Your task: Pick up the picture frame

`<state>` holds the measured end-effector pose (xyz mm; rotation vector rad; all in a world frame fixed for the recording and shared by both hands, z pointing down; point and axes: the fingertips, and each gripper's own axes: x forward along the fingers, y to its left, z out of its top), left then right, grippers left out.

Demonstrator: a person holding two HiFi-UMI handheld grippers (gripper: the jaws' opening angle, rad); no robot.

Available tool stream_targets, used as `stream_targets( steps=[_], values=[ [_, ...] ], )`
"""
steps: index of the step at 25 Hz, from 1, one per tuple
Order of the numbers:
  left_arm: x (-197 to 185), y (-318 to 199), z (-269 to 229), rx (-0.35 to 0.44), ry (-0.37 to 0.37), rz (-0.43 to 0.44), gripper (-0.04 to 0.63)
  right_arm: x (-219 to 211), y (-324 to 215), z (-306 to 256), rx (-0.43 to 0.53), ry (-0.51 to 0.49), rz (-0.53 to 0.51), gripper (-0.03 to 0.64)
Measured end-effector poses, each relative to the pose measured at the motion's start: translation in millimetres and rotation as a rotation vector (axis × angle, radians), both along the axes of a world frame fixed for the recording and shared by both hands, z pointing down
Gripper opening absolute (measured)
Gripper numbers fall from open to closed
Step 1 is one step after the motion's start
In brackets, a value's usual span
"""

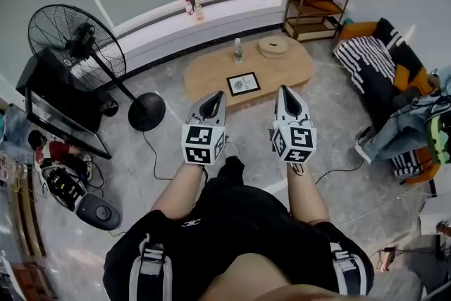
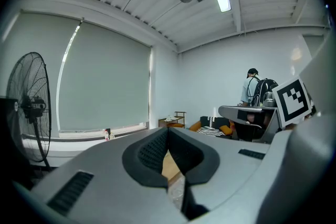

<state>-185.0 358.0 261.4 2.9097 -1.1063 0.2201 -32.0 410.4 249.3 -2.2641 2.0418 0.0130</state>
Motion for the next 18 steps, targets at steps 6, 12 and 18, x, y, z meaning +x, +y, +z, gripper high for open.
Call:
stream_targets(
  steps=[6,12,18],
  values=[
    [28,-44,8,-0.001,0.009,0.029,0.021,23,-39,7,0.004,0.011,0.018,0.016],
    [68,-115,8,-0.003,0.010,0.056,0.021,62,-109,4,-0.004,0.020,0.039,0.017],
    [99,-214,4,-0.008,0.020,0.065,0.021,88,-206,-3,-0.009,0.033,0.040,0.017]
  ],
)
